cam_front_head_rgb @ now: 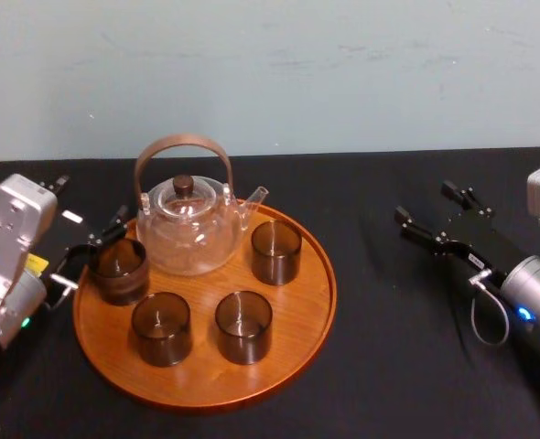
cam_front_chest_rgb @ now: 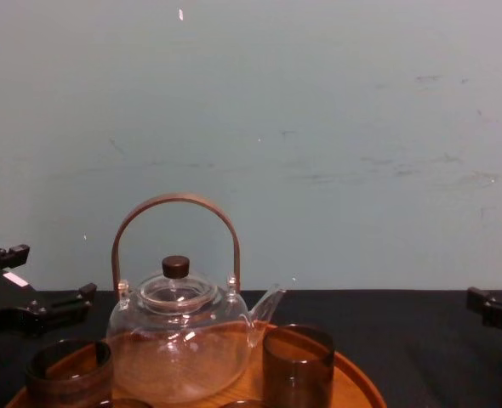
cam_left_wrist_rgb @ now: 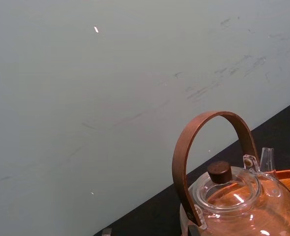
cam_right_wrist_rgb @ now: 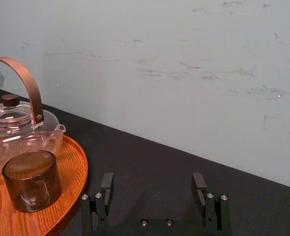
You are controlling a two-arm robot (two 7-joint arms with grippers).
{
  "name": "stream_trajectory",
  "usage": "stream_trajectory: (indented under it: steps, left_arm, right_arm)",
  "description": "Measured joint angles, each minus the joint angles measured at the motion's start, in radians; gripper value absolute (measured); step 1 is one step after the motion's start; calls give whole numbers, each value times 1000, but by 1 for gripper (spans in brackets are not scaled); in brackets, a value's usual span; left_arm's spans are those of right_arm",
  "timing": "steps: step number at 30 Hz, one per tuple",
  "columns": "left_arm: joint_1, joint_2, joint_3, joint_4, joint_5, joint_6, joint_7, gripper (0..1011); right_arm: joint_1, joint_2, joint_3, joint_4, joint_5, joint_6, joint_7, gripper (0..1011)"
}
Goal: Pick up the glass from the table and place it on the tray.
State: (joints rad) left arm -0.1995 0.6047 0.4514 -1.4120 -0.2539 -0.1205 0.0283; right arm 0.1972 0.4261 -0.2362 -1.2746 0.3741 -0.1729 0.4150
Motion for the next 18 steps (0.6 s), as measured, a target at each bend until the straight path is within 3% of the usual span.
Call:
stream_trajectory:
  steps: [18]
  left_arm:
    - [0, 0, 0, 0, 0, 0, 0, 1001]
  right_arm:
    - [0, 0, -1, -1, 1, 0, 1, 1002]
